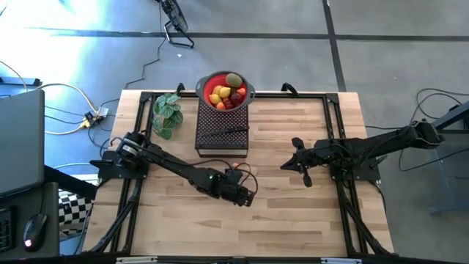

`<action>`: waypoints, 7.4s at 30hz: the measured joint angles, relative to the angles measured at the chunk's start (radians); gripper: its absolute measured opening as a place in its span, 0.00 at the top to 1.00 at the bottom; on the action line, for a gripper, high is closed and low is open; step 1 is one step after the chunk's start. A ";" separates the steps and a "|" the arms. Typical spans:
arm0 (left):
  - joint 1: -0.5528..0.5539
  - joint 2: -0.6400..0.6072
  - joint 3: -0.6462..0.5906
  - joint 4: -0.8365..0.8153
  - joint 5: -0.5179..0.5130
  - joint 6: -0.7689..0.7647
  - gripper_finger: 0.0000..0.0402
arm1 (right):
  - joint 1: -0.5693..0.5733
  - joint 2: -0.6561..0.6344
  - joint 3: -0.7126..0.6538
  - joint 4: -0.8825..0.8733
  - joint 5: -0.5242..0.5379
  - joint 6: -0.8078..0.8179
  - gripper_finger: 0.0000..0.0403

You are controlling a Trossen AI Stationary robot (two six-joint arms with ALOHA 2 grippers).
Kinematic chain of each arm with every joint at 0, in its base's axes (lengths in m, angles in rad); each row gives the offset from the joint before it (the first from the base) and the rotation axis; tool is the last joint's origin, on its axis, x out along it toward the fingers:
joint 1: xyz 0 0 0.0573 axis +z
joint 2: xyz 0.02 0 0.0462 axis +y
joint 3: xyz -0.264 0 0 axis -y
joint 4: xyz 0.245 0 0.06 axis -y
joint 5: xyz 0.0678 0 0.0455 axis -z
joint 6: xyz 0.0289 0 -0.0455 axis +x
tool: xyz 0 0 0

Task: Pick & Place Fruit
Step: Put the pear into the red strainer bowl

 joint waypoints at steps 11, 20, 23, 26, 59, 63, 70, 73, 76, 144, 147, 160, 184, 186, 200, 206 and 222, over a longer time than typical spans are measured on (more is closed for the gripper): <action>0.000 0.000 0.000 0.000 0.000 0.002 1.00 | 0.000 0.000 0.000 0.000 0.000 0.000 0.99; 0.007 0.000 0.000 0.000 -0.026 0.003 0.91 | 0.000 0.000 0.000 0.000 0.000 0.000 0.99; 0.007 0.000 0.000 -0.001 -0.027 0.003 0.81 | 0.000 0.000 0.000 0.000 0.000 0.000 0.99; 0.009 0.000 0.000 -0.008 -0.028 0.003 0.69 | 0.000 0.000 0.000 0.000 0.000 -0.001 0.99; 0.007 0.001 0.000 0.008 -0.029 0.003 0.26 | 0.000 0.000 0.000 0.000 0.000 -0.020 0.99; 0.007 0.001 0.000 0.008 -0.029 0.003 0.26 | 0.000 0.000 0.000 0.000 0.000 -0.019 0.99; 0.007 0.001 0.000 0.007 -0.029 0.003 0.26 | 0.000 0.000 0.000 0.000 0.000 -0.019 0.99; 0.007 0.001 0.000 0.008 -0.029 0.003 0.26 | 0.000 0.000 0.000 0.000 0.000 -0.022 0.99; 0.007 0.001 0.000 0.008 -0.029 0.001 0.26 | 0.000 0.000 0.000 0.000 0.000 -0.028 0.99; 0.111 0.012 0.000 -0.167 -0.050 0.089 0.26 | 0.000 0.000 0.000 -0.004 -0.001 -0.040 0.99; 0.111 0.012 0.000 -0.167 -0.050 0.089 0.26 | 0.000 0.000 0.000 -0.017 -0.003 -0.019 0.99; 0.111 0.011 0.000 -0.166 -0.022 0.072 0.26 | 0.000 -0.220 0.000 -0.177 -0.003 -0.051 0.99; 0.111 0.098 0.000 -0.140 -0.050 0.029 0.26 | 0.000 -0.355 0.000 -0.225 0.000 -0.041 0.99; 0.111 0.101 0.000 -0.150 -0.052 0.029 0.26 | 0.000 -0.350 0.000 -0.221 0.000 -0.041 0.99; 0.111 0.101 0.000 -0.148 -0.051 0.028 0.26 | 0.000 -0.348 0.000 -0.223 0.000 -0.041 0.99; 0.111 0.101 0.000 -0.148 -0.051 0.026 0.37 | 0.000 -0.348 0.000 -0.224 0.000 -0.041 0.99; 0.111 0.101 0.000 -0.147 -0.028 0.025 0.54 | 0.000 -0.348 0.000 -0.225 0.000 -0.041 0.99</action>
